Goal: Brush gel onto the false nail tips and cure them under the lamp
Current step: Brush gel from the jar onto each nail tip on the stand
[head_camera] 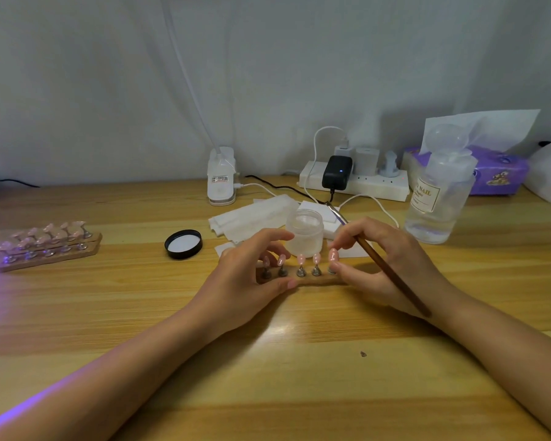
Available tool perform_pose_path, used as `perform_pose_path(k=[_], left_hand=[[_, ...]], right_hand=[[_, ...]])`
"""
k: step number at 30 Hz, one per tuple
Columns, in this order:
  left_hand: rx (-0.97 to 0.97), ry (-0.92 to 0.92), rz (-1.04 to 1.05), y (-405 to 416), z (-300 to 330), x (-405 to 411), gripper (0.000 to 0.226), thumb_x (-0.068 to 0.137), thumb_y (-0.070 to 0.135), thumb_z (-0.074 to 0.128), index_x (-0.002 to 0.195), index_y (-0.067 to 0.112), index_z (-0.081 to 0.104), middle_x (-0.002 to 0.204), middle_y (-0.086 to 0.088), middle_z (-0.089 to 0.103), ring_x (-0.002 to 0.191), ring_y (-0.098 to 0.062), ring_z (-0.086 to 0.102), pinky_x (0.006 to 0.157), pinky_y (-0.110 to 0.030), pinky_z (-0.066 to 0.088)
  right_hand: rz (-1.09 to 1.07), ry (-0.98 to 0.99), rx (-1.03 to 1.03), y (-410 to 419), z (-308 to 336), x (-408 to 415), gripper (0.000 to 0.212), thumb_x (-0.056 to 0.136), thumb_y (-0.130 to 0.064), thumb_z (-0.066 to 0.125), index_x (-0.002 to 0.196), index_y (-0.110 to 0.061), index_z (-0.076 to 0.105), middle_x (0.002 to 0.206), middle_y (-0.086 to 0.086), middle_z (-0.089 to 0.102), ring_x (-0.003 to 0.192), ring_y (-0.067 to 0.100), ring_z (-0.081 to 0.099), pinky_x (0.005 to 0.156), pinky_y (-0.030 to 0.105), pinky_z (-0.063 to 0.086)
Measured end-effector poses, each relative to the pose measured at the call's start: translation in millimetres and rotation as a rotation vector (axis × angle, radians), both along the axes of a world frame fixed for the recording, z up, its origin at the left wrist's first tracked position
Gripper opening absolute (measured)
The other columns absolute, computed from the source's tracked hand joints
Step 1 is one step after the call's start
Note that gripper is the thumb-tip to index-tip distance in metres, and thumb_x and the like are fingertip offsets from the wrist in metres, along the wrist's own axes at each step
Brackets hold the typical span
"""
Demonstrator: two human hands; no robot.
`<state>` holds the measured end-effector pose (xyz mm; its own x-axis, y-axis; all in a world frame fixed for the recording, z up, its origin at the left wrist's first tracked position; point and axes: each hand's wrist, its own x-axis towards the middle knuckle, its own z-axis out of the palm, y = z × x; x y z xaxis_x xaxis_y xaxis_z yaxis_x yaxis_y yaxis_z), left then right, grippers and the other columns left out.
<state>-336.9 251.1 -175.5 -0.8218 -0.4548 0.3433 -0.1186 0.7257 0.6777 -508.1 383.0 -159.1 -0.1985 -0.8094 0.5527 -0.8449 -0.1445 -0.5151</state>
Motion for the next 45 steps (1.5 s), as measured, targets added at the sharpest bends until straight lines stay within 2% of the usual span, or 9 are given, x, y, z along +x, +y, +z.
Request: perform_pose_path(k=[2, 6, 12, 17, 23, 26, 30, 35, 45], left_hand=[[-0.004, -0.006, 0.006, 0.5, 0.9, -0.7, 0.052, 0.076, 0.021, 0.072, 0.113, 0.042, 0.043, 0.101, 0.017, 0.056, 0.09, -0.002, 0.053, 0.082, -0.013, 0.042], [-0.03, -0.009, 0.019, 2.5, 2.2, -0.7, 0.051, 0.076, 0.022, 0.072, 0.114, 0.042, 0.043, 0.103, 0.017, 0.055, 0.092, -0.006, 0.053, 0.09, -0.035, 0.044], [-0.039, -0.01, 0.02, 3.6, 3.8, -0.4, 0.051, 0.076, 0.023, 0.072, 0.112, 0.044, 0.043, 0.104, 0.017, 0.054, 0.094, -0.005, 0.054, 0.093, -0.044, 0.042], [-0.042, 0.009, 0.019, 4.7, 4.1, -1.0, 0.052, 0.075, 0.025, 0.074, 0.113, 0.042, 0.043, 0.104, 0.017, 0.055, 0.095, -0.001, 0.053, 0.095, -0.046, 0.04], [-0.144, 0.155, 0.024, 8.6, 4.8, 0.4, 0.05, 0.07, 0.051, 0.068, 0.114, 0.042, 0.046, 0.104, 0.021, 0.056, 0.101, 0.004, 0.052, 0.093, -0.045, 0.039], [-0.256, 0.242, 0.033, 10.0, 5.4, 0.2, 0.04, 0.073, 0.049, 0.063, 0.109, 0.038, 0.049, 0.101, 0.021, 0.058, 0.099, 0.007, 0.052, 0.09, -0.036, 0.036], [-0.362, 0.258, 0.043, 10.9, 4.7, -1.5, 0.034, 0.075, 0.048, 0.063, 0.103, 0.033, 0.052, 0.096, 0.025, 0.055, 0.093, 0.011, 0.048, 0.084, -0.025, 0.029], [-0.388, 0.301, 0.038, 12.2, 5.8, -2.0, 0.028, 0.074, 0.045, 0.064, 0.096, 0.028, 0.058, 0.09, 0.017, 0.061, 0.085, 0.001, 0.053, 0.078, -0.03, 0.029], [-0.418, 0.342, 0.014, 12.7, 6.4, -1.3, 0.014, 0.079, 0.036, 0.062, 0.087, 0.024, 0.064, 0.084, 0.017, 0.061, 0.08, -0.002, 0.052, 0.074, -0.034, 0.029]], right_hand=[[-0.008, -0.013, 0.003, -0.1, 0.0, -0.6, 0.019, 0.074, -0.013, 0.076, 0.087, -0.015, 0.063, 0.084, -0.011, 0.063, 0.085, 0.003, 0.057, 0.08, 0.026, 0.046], [-0.022, -0.053, 0.016, -1.4, -0.8, -1.9, 0.017, 0.075, -0.014, 0.072, 0.088, -0.016, 0.062, 0.084, -0.009, 0.063, 0.084, 0.003, 0.057, 0.077, 0.02, 0.046], [-0.065, -0.228, -0.015, -2.3, -0.8, -7.5, 0.017, 0.078, -0.018, 0.068, 0.091, -0.019, 0.058, 0.082, -0.009, 0.064, 0.08, -0.001, 0.06, 0.071, 0.009, 0.045], [-0.042, -0.294, -0.027, -1.7, 0.5, -6.2, 0.02, 0.078, -0.015, 0.068, 0.088, -0.025, 0.054, 0.083, -0.008, 0.064, 0.078, -0.003, 0.062, 0.07, 0.007, 0.045], [-0.035, -0.353, -0.085, -4.3, 1.7, -1.4, 0.019, 0.078, -0.012, 0.069, 0.09, -0.019, 0.057, 0.089, -0.006, 0.064, 0.079, 0.0, 0.063, 0.069, 0.01, 0.048], [-0.011, -0.365, -0.129, -5.0, 4.1, 6.0, 0.021, 0.077, -0.011, 0.07, 0.089, -0.022, 0.056, 0.088, -0.008, 0.064, 0.078, 0.0, 0.064, 0.069, 0.011, 0.049], [0.039, -0.337, -0.166, -7.5, 6.2, 20.2, 0.024, 0.077, -0.012, 0.071, 0.089, -0.025, 0.055, 0.087, -0.01, 0.064, 0.078, -0.001, 0.064, 0.069, 0.01, 0.049], [0.095, -0.279, -0.193, -7.6, 4.9, 33.3, 0.024, 0.077, -0.015, 0.072, 0.093, -0.023, 0.055, 0.089, -0.011, 0.063, 0.079, -0.002, 0.063, 0.068, 0.009, 0.048], [0.107, -0.262, -0.259, -8.3, -0.5, 45.0, 0.021, 0.078, -0.011, 0.071, 0.094, -0.015, 0.058, 0.089, -0.004, 0.065, 0.077, 0.003, 0.065, 0.067, 0.016, 0.053]])
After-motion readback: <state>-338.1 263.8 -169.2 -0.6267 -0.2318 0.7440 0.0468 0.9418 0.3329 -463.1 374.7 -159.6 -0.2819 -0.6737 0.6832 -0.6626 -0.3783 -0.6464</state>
